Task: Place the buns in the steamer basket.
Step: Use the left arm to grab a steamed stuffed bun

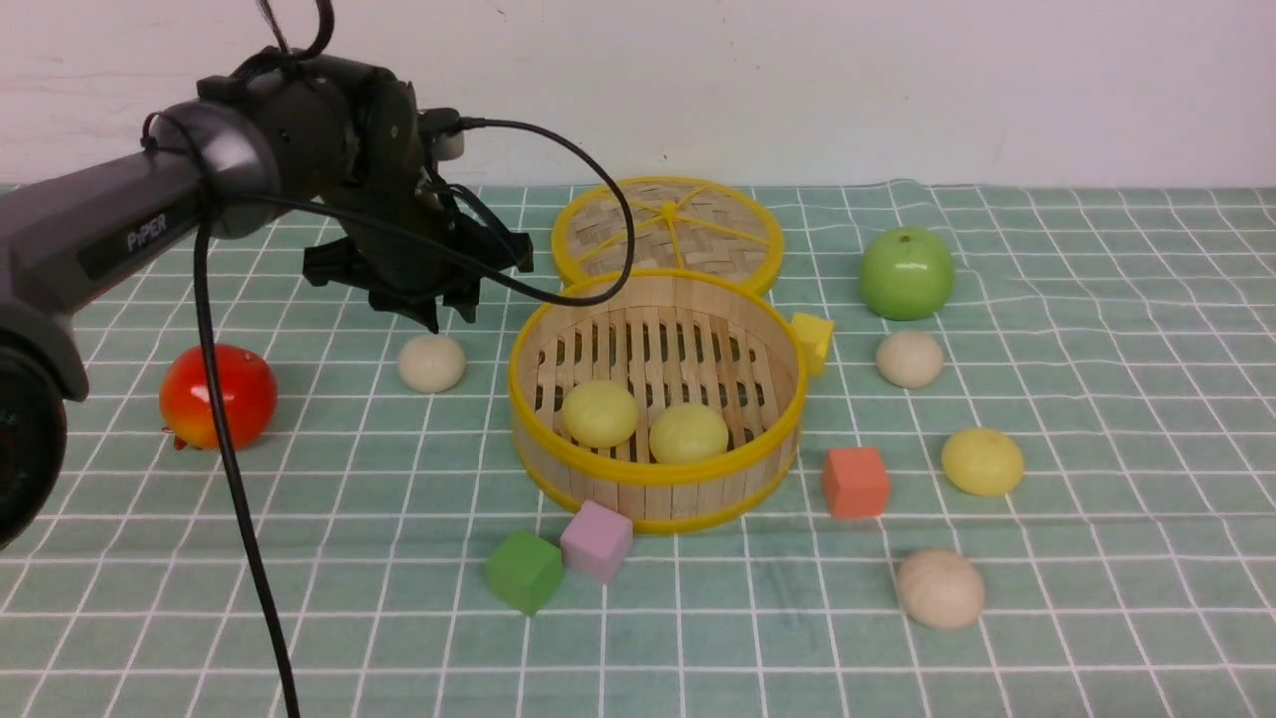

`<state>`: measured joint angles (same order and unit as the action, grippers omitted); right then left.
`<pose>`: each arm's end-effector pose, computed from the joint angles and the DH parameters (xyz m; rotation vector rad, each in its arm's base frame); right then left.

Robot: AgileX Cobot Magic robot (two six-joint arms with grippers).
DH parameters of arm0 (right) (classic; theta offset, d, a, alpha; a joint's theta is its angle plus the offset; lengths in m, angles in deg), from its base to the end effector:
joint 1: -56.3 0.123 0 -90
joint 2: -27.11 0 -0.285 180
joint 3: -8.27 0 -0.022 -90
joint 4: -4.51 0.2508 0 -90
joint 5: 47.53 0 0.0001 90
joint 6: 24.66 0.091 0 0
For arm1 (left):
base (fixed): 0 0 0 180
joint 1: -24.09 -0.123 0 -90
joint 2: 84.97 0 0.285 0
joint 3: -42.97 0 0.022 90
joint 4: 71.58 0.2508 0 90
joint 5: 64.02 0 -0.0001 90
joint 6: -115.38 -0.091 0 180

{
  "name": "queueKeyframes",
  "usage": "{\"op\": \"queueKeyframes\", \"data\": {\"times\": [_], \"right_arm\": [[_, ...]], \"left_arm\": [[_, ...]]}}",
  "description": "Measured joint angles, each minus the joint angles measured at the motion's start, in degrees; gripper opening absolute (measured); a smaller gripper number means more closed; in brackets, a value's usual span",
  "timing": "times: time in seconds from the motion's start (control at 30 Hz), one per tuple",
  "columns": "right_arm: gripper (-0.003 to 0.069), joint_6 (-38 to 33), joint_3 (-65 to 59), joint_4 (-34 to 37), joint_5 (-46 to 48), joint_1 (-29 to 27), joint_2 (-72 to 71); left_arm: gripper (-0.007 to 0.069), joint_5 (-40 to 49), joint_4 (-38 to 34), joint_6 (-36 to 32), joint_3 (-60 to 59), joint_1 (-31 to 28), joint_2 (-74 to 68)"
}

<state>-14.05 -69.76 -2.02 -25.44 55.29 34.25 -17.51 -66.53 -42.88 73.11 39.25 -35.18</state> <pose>0.0520 -0.0048 0.1746 0.1202 1.8656 0.0027 0.4695 -0.1212 0.2427 -0.0939 2.5580 -0.1434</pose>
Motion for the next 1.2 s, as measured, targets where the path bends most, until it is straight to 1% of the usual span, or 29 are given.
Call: {"op": "queueKeyframes", "data": {"times": [0.27,0.47,0.6,0.93,1.2], "right_arm": [[0.024,0.0,0.0,0.0,0.0,0.0,0.0],[0.024,0.0,0.0,0.0,0.0,0.0,0.0],[0.024,0.0,0.0,0.0,0.0,0.0,0.0],[0.024,0.0,0.0,0.0,0.0,0.0,0.0],[0.024,0.0,0.0,0.0,0.0,0.0,0.0]], "left_arm": [[0.0244,-1.8,2.0,0.0,0.0,0.0,-0.3],[0.0244,-4.7,7.1,0.0,0.0,0.0,-2.4],[0.0244,-5.7,8.9,0.1,0.0,0.0,-4.0],[0.0244,-6.6,15.3,6.3,0.0,0.0,-5.9],[0.0244,-6.6,13.5,7.3,0.0,0.0,-6.2]]}}
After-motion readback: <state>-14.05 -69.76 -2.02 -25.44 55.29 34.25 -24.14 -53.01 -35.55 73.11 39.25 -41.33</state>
